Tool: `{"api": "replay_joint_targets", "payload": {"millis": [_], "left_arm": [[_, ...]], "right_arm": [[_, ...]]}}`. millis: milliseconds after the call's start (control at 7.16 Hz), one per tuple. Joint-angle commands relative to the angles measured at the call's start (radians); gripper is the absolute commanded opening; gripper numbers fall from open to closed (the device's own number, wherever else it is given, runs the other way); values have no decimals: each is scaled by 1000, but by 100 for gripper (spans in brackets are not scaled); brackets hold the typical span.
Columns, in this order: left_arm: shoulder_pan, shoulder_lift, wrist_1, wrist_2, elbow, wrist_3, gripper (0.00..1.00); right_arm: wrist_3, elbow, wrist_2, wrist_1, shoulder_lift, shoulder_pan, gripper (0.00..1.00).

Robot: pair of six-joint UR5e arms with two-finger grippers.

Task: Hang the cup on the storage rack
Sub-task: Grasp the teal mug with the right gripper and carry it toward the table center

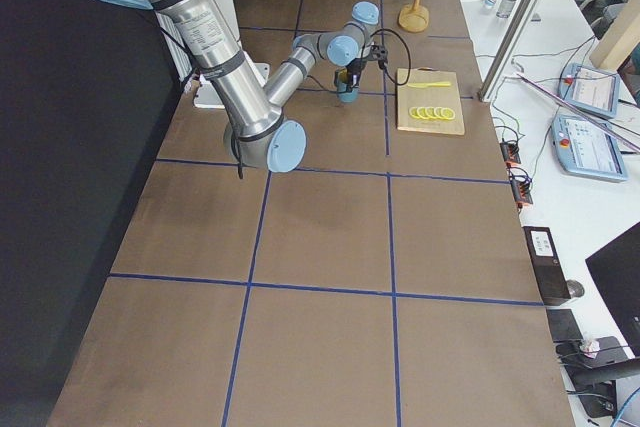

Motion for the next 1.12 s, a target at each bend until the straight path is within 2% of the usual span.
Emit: {"api": "replay_joint_targets", "payload": {"millis": [0,279,419,559,698,978], "left_arm": [[2,-1,-2,-24,-18,0,100],[2,-1,-2,-25,-33,0,100],[2,0,-2,-27,-38,2,100],[2,0,-2,-27,-65,2,100],[4,2,-2,-25,-79,2,100],[-1,2,-3,-25,-128,0,100]], "right_arm": [[15,-57,-12,0,51,-29,0],[33,-101,-14,-1,88,-43,2],[35,-111,-38,-1,91,-51,37],[35,-114,-41,-3,91,-57,90],[33,-97,-47,-1,83,-64,100],[19,-80,-46,-1,88,-43,100]]}}
